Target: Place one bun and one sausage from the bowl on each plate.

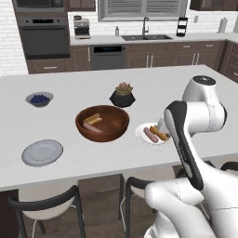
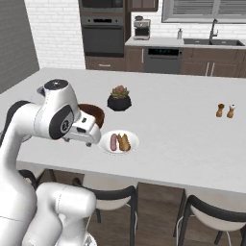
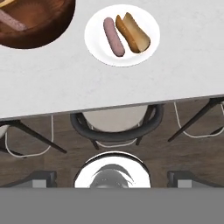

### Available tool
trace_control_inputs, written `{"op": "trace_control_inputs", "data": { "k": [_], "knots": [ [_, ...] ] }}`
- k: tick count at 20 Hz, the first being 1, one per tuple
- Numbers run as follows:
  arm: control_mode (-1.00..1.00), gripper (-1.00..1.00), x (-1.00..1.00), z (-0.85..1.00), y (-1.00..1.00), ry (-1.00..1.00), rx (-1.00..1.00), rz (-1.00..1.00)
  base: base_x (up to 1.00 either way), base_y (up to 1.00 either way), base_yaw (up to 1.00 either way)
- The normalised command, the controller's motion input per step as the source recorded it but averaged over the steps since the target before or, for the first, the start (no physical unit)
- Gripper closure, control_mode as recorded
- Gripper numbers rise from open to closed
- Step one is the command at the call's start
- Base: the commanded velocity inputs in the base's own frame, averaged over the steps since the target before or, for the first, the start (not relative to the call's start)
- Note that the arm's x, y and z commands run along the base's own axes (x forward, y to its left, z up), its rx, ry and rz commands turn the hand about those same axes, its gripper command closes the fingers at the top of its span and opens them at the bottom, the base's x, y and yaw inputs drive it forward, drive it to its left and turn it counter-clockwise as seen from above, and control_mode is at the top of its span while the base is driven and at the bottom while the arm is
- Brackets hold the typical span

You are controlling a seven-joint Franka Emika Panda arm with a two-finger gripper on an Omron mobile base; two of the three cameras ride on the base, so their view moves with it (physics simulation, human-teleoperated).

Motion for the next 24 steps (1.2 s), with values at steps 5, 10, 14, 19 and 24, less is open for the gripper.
{"op": "trace_control_inputs", "data": {
  "k": [5,10,14,19,24],
  "knots": [
    [-1.00,-1.00,-0.13,0.00,0.00,0.00,0.00,0.00,0.00,0.00,0.00],
    [-1.00,-1.00,-0.10,0.00,0.00,0.00,0.00,0.00,0.00,0.00,0.00],
    [-1.00,-1.00,-0.14,0.00,0.00,0.00,0.00,0.00,0.00,0.00,0.00],
    [-1.00,-1.00,-0.40,0.00,0.00,0.00,0.00,0.00,0.00,0.00,0.00],
    [-1.00,-1.00,-0.04,0.00,0.00,0.00,0.00,0.00,0.00,0.00,0.00]
  ]
}}
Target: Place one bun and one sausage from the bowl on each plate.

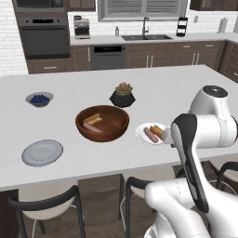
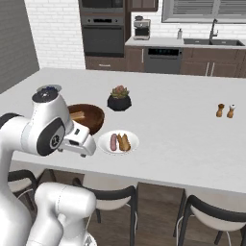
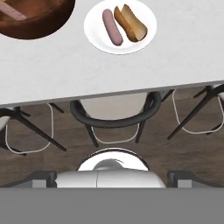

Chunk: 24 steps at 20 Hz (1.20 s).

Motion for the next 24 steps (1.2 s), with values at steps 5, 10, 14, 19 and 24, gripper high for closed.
{"op": "trace_control_inputs", "data": {
  "k": [5,10,14,19,24],
  "knots": [
    [-1.00,-1.00,0.03,0.00,0.00,0.00,0.00,0.00,0.00,0.00,0.00],
    [1.00,-1.00,0.00,0.00,0.00,0.00,0.00,0.00,-0.01,0.65,0.00],
    [1.00,-1.00,0.00,0.00,0.00,0.00,0.00,0.00,0.00,1.00,0.00],
    [1.00,-1.00,0.00,0.00,0.00,0.00,0.00,0.00,0.00,0.77,0.00],
    [1.00,-1.00,0.00,0.00,0.00,0.00,0.00,0.00,0.02,0.27,0.00]
  ]
}}
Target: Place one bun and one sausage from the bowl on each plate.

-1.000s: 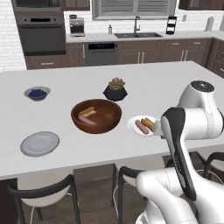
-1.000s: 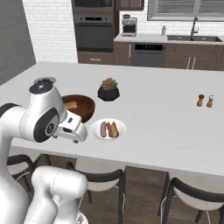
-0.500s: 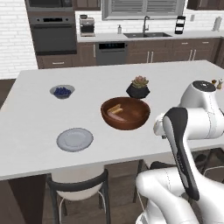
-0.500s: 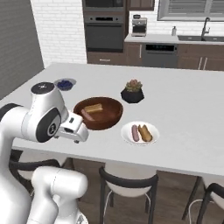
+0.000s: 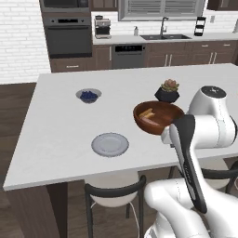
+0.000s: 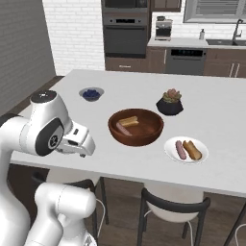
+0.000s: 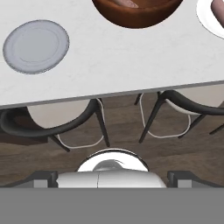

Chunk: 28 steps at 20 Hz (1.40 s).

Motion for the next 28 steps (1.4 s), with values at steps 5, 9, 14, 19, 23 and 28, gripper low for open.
{"op": "trace_control_inputs", "data": {
  "k": [5,9,14,19,23,28],
  "knots": [
    [1.00,-1.00,0.00,0.00,0.00,0.00,0.00,0.00,0.27,0.01,0.00],
    [1.00,-1.00,0.00,0.00,0.00,0.00,0.00,0.00,0.43,0.00,0.00],
    [1.00,-1.00,0.00,0.00,0.00,0.00,0.00,0.00,0.46,0.00,0.00],
    [-1.00,-1.00,0.28,0.00,-0.04,0.00,0.00,0.00,0.19,0.00,0.00],
    [-1.00,-1.00,0.64,0.00,-0.24,0.00,0.00,0.00,0.00,0.00,0.00],
    [-1.00,-1.00,0.57,-0.09,-0.38,0.00,0.01,0.00,0.00,0.00,0.00]
  ]
}}
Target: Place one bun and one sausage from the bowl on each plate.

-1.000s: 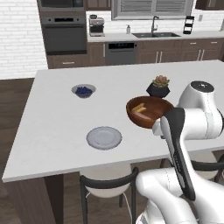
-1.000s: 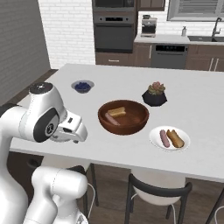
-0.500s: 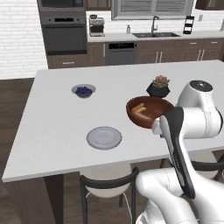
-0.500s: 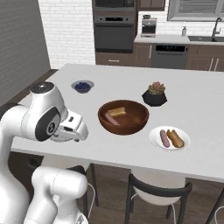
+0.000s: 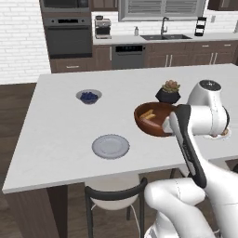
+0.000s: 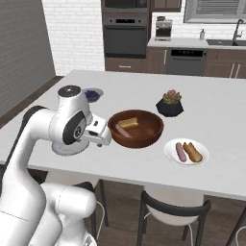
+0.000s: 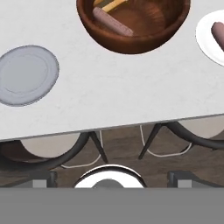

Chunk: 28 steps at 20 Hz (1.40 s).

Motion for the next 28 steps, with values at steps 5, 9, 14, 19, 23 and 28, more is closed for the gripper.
{"op": "trace_control_inputs", "data": {
  "k": [5,9,14,19,23,28],
  "knots": [
    [-1.00,-1.00,0.33,-0.19,-0.46,0.00,0.01,0.00,0.00,0.00,0.00],
    [-1.00,-1.00,0.14,-0.23,-0.45,0.00,0.00,0.00,0.00,0.00,0.00],
    [-1.00,-1.00,0.45,-0.11,-0.49,0.00,0.02,0.00,0.00,0.00,0.00],
    [-1.00,-1.00,0.75,-0.09,-0.49,0.00,0.04,0.01,0.00,0.00,0.00],
    [-1.00,-1.00,0.52,-0.26,-0.41,0.00,0.02,0.02,0.00,0.00,0.00],
    [-1.00,-1.00,0.52,-0.23,-0.32,0.00,0.00,0.02,0.00,0.00,0.00]
  ]
}}
